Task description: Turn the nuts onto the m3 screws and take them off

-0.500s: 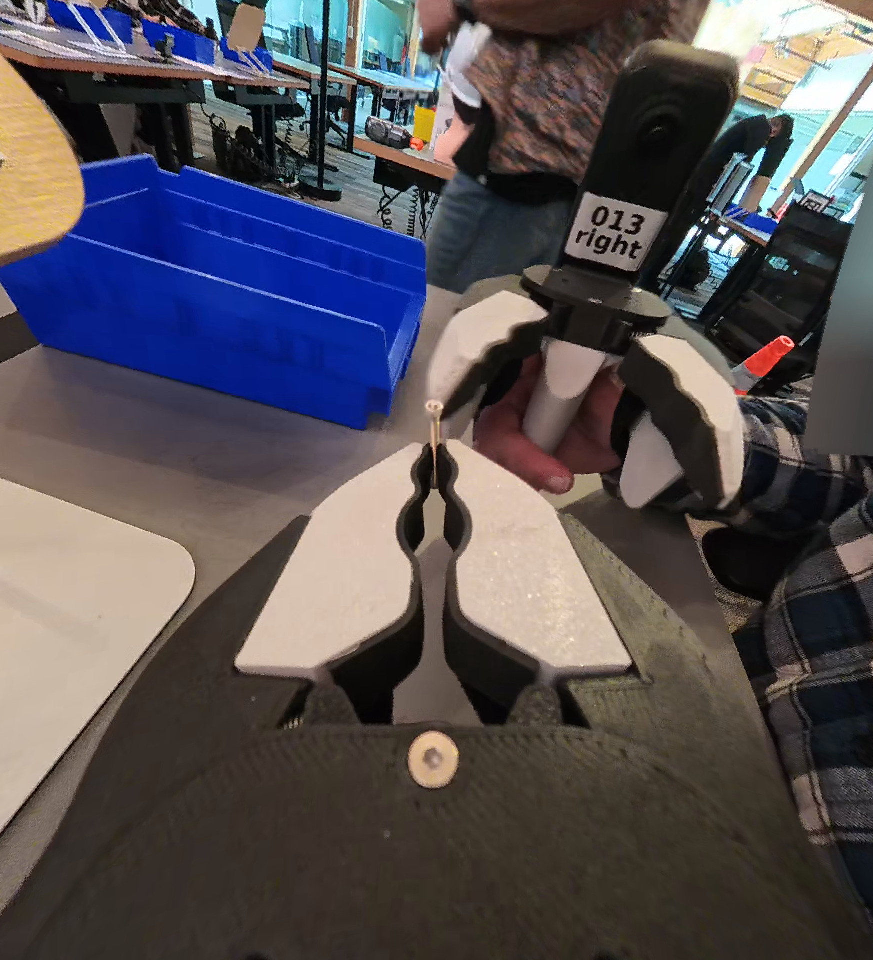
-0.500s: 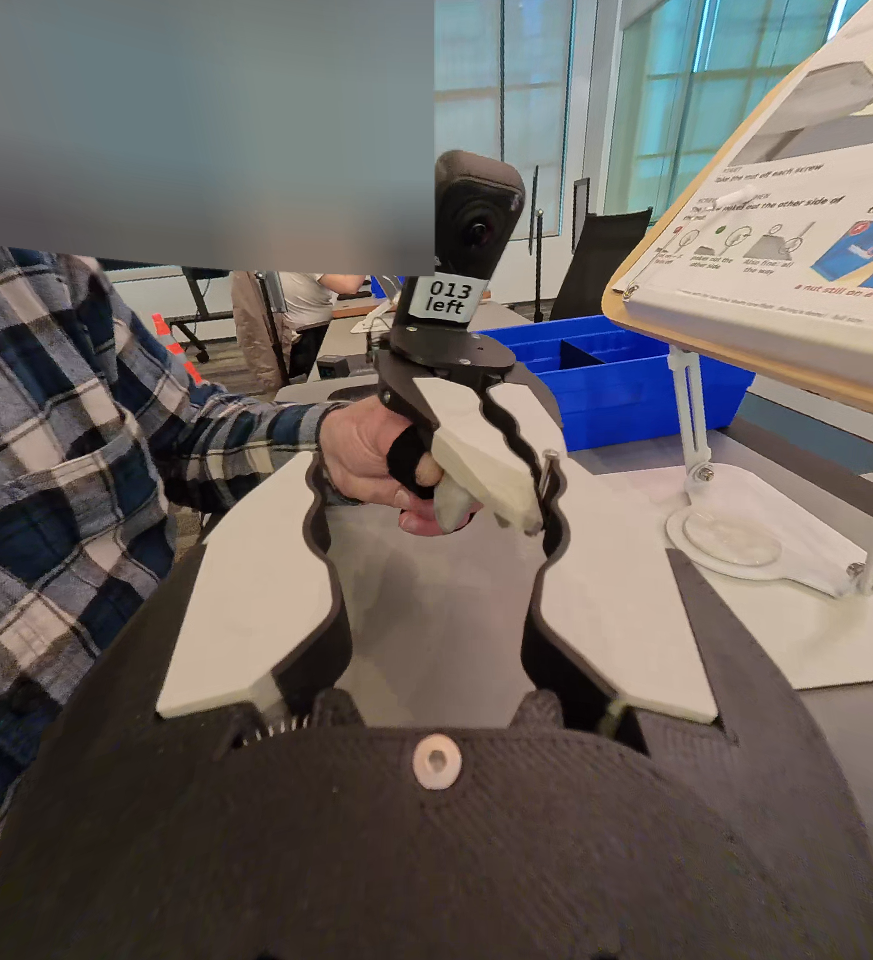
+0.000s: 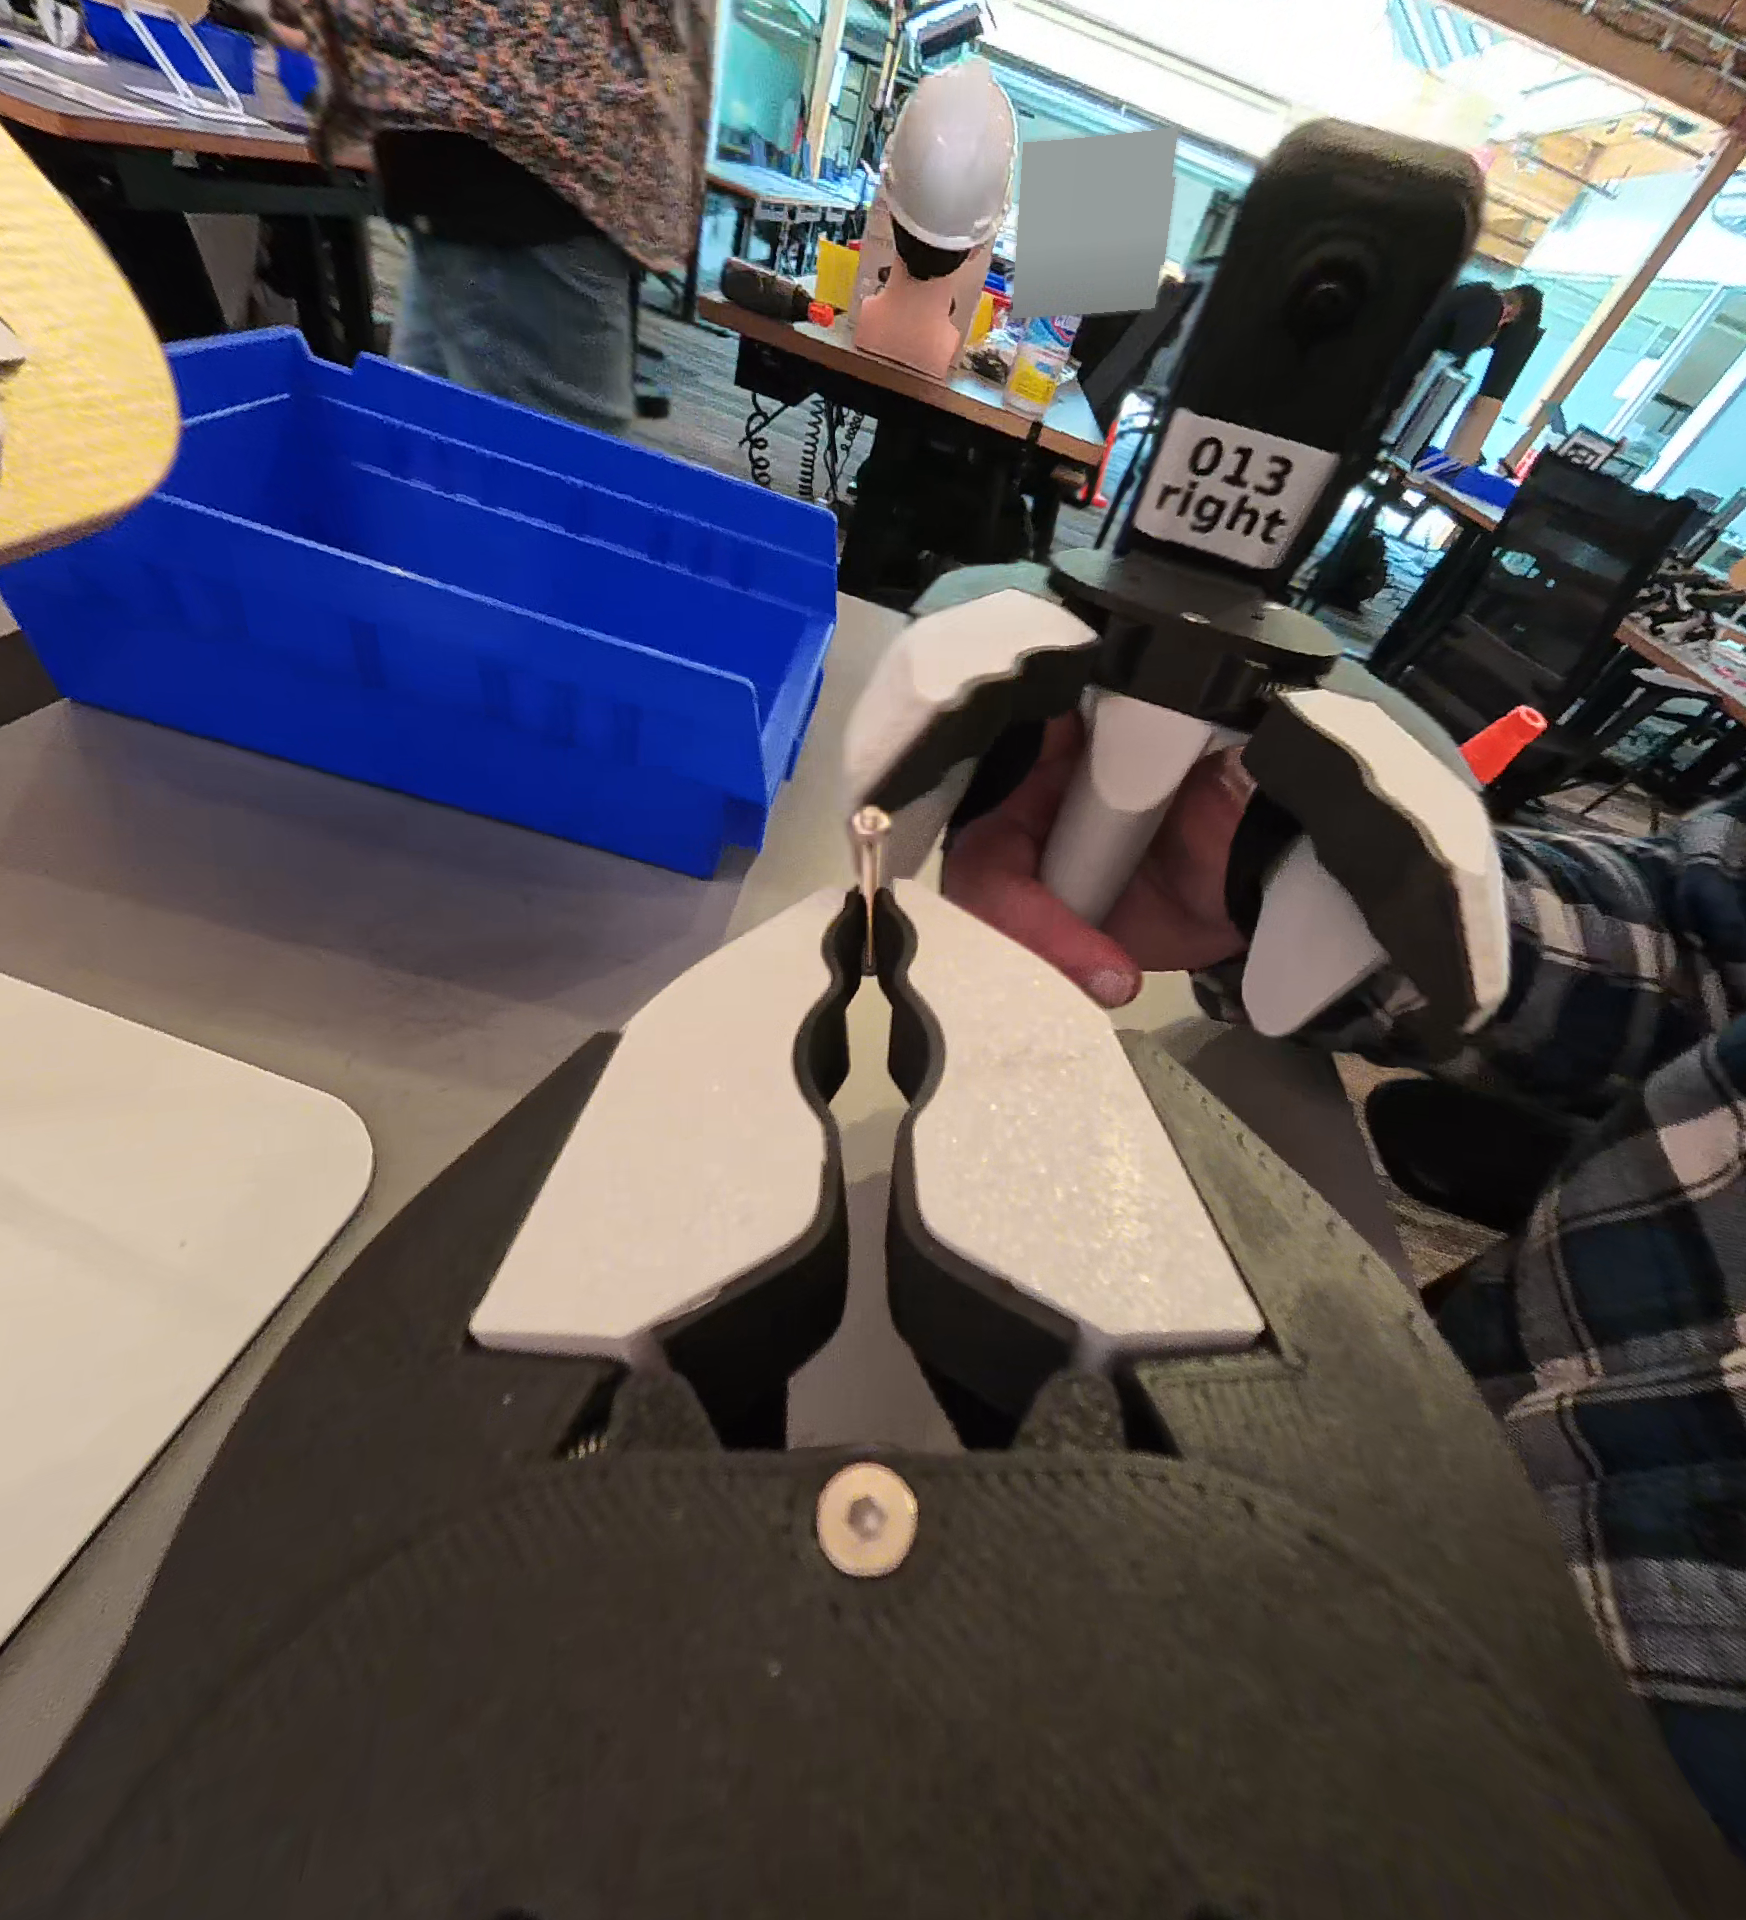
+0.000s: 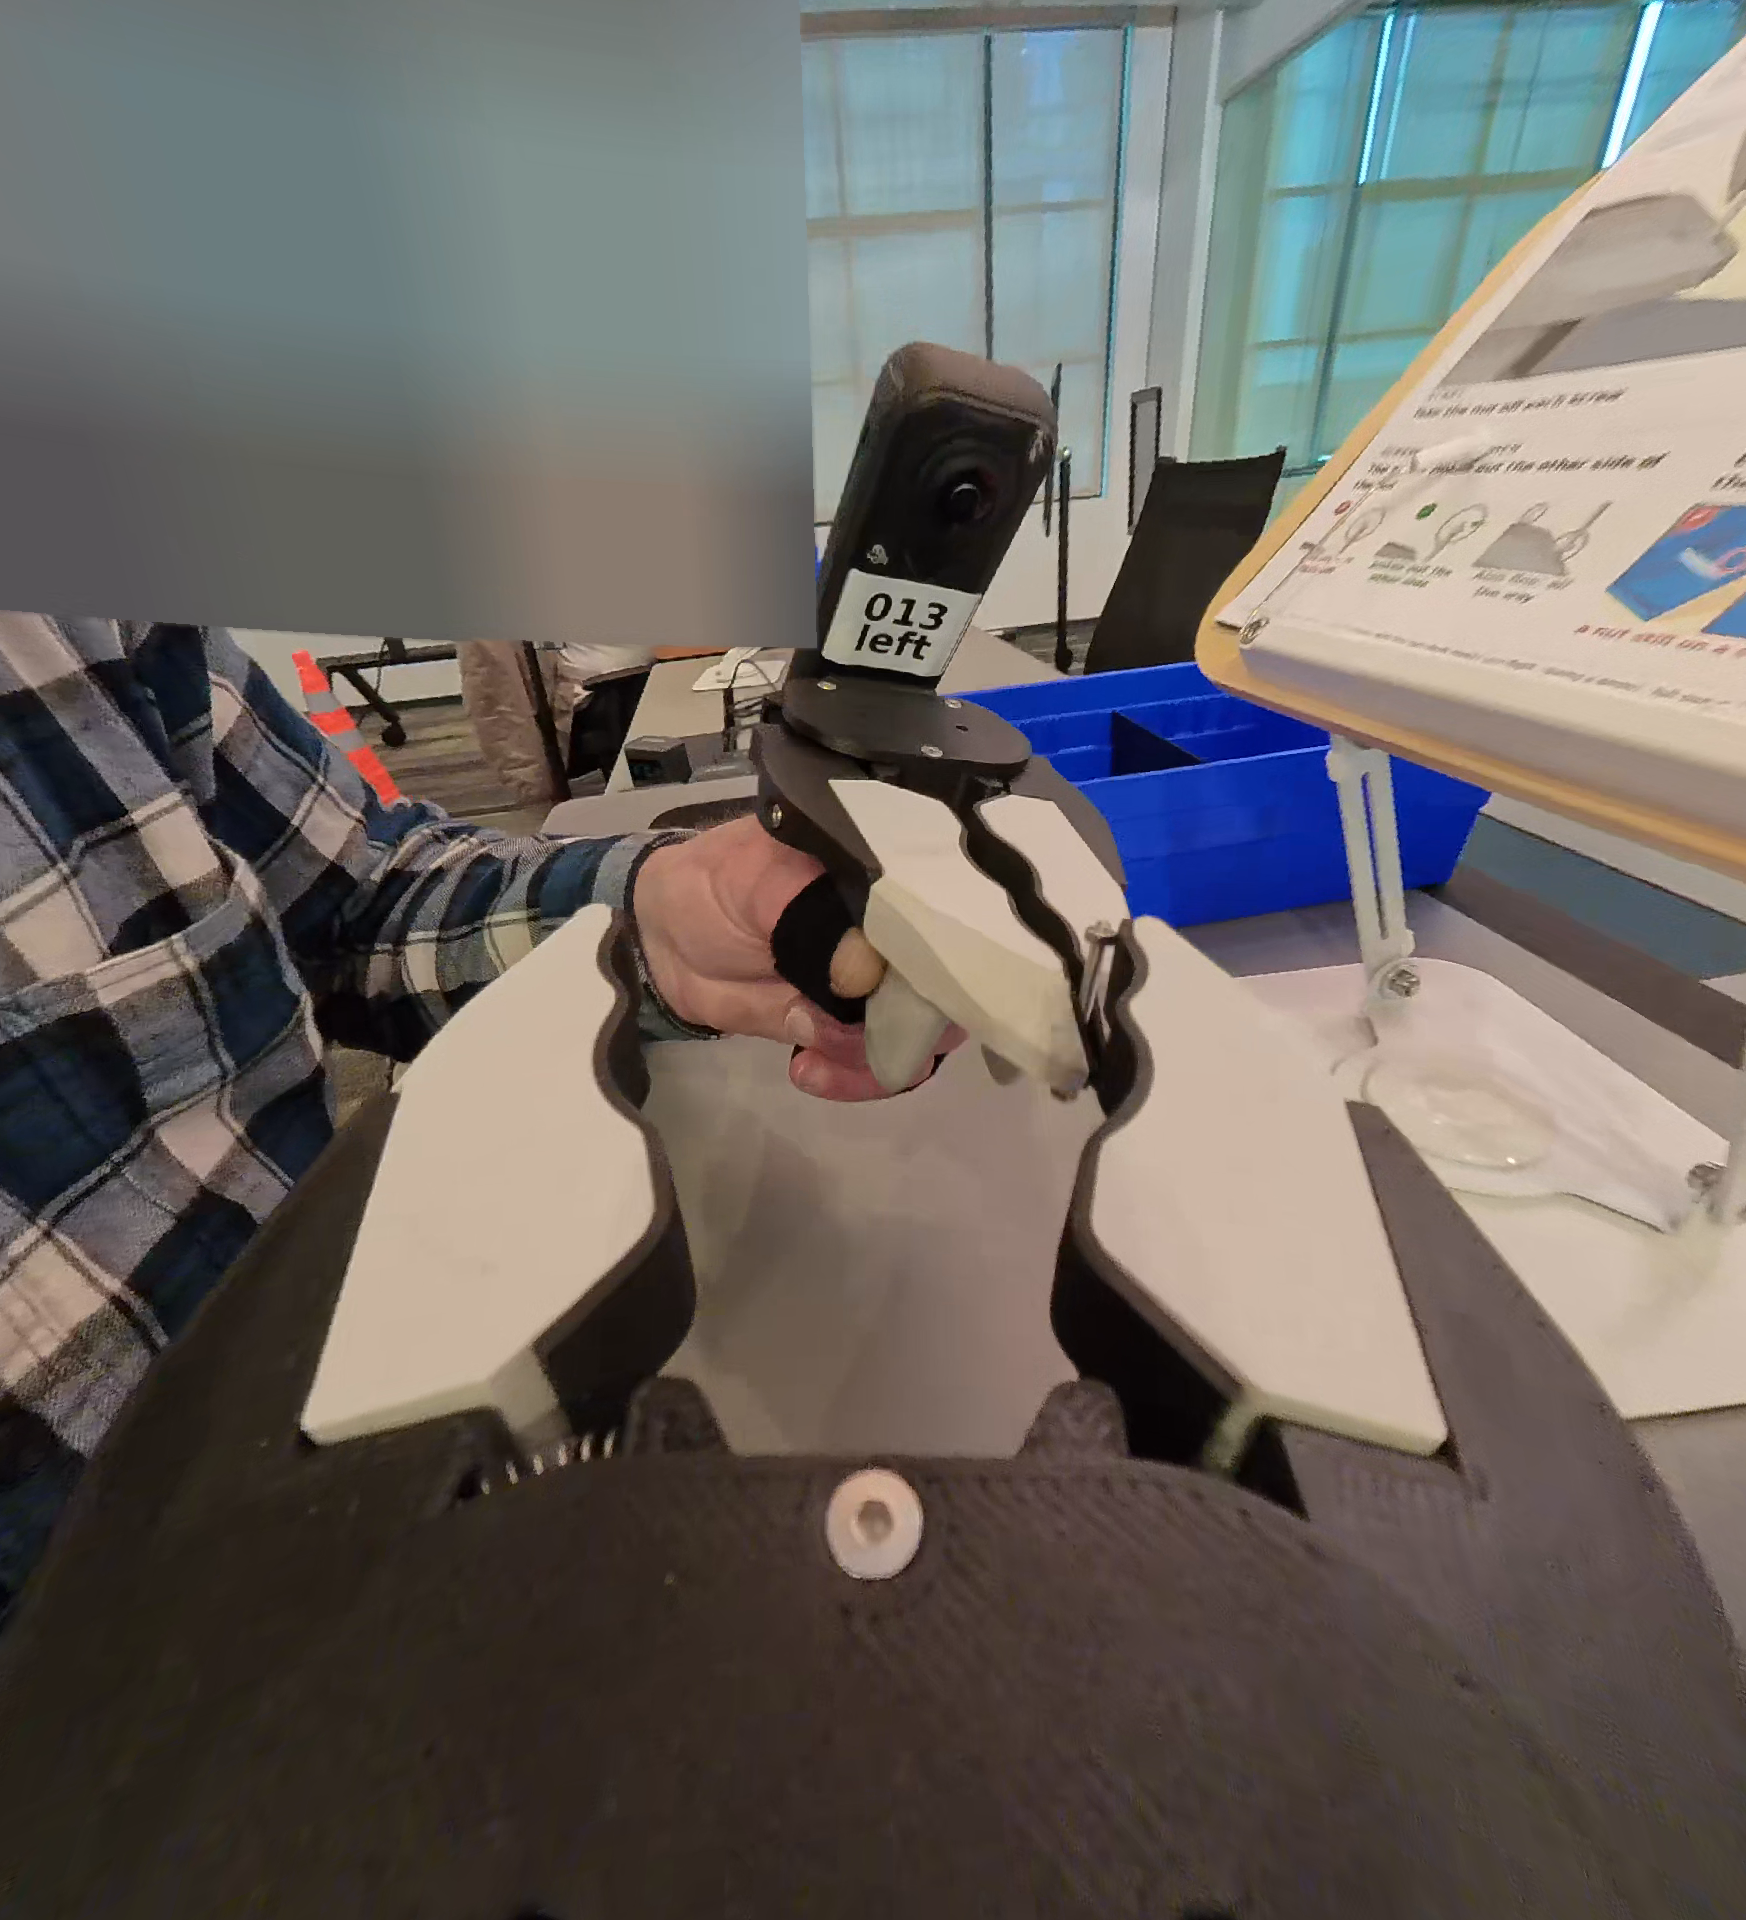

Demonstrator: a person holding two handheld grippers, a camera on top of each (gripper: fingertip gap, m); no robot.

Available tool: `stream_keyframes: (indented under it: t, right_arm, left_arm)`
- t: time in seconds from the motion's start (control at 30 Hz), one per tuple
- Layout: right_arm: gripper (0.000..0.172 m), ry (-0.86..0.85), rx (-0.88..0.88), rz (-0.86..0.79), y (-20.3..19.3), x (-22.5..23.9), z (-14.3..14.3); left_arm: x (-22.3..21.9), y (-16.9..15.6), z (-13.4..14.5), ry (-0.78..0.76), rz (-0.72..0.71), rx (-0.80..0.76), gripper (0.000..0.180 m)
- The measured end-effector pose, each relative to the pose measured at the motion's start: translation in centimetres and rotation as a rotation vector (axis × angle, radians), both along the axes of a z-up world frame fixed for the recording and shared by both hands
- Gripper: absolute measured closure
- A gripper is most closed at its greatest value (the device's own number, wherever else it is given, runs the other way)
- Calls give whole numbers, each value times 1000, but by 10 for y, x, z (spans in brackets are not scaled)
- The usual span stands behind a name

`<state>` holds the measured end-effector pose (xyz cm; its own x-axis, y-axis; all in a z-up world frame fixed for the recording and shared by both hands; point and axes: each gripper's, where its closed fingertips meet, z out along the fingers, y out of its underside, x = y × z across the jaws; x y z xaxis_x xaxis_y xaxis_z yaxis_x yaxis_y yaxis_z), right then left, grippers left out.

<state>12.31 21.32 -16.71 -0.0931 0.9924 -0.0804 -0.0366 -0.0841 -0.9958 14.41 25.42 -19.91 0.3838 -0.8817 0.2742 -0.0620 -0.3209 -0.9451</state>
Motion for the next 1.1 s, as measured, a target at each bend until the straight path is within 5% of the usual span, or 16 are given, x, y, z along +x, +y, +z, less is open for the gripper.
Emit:
stream_keyframes:
  t: [0.43,0.53,0.9,0.93,0.97,1.1]
  right_arm:
    - [79,-39,46,-26,-7,-18,13]
    - [95,-6,49,-34,-10,-2,24]
    - [78,-80,84,-41,-16,-18,28]
    - [81,-76,83,-13,-22,-12,30]
    - [108,-73,84,-1,-25,-6,31]
    - [90,-61,100,-71,-10,-5,37]
  left_arm:
    - [-8,-6,19,-16,10,9,179]
    - [-11,-5,23,-31,11,4,179]
    - [-13,-11,37,-34,13,40,179]
    - [-14,-10,38,-35,21,43,179]
    - [-15,-10,40,-40,12,42,179]
    - [-13,-14,40,-40,-20,38,179]
